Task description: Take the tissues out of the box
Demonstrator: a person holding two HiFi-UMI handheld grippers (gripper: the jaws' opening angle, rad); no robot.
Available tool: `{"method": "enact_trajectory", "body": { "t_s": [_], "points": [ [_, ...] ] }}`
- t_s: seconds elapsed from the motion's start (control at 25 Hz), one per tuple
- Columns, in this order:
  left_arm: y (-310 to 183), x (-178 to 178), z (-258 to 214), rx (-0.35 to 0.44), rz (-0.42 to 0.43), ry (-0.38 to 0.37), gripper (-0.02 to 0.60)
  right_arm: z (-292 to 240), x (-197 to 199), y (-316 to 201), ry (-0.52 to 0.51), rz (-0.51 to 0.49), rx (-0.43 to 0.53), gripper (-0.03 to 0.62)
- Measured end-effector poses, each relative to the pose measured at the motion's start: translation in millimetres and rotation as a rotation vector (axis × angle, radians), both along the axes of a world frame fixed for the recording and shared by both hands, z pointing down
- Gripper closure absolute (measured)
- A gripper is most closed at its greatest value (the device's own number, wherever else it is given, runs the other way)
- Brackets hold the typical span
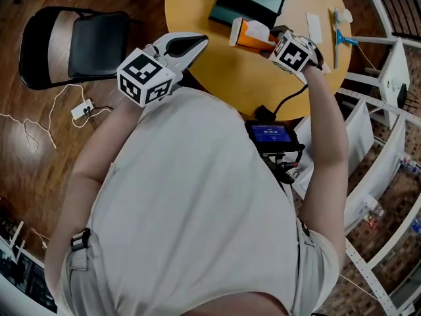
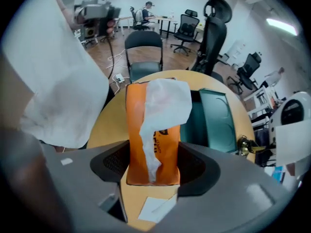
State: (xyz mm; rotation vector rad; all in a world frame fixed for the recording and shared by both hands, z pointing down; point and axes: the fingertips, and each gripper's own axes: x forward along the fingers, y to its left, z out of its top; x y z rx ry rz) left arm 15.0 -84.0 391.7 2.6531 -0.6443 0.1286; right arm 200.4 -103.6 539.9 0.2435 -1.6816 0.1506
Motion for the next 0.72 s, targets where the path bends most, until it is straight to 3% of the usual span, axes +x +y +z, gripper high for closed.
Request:
{"method": "enact_trajectory", "body": {
  "t_s": [0.12,0.36,0.72],
  "points": [
    [1.1,10.7,0.8,-0.001,0.033,-0.004,0.583,36.5,5.4,34.3,0.059,-0.060,-0.050,0.306],
    [13.6,3.9,7.0,-0.014,0.017,-0.040,0.583,101.5,26.3,56.1,0.137,-0.052,0.011,0.303],
    [16.2,0.0,14.2,-0.032,0.011,-0.042,0.582,96.1,23.3,52.0,0.107,-0.041,0.002,0.232]
  ]
}}
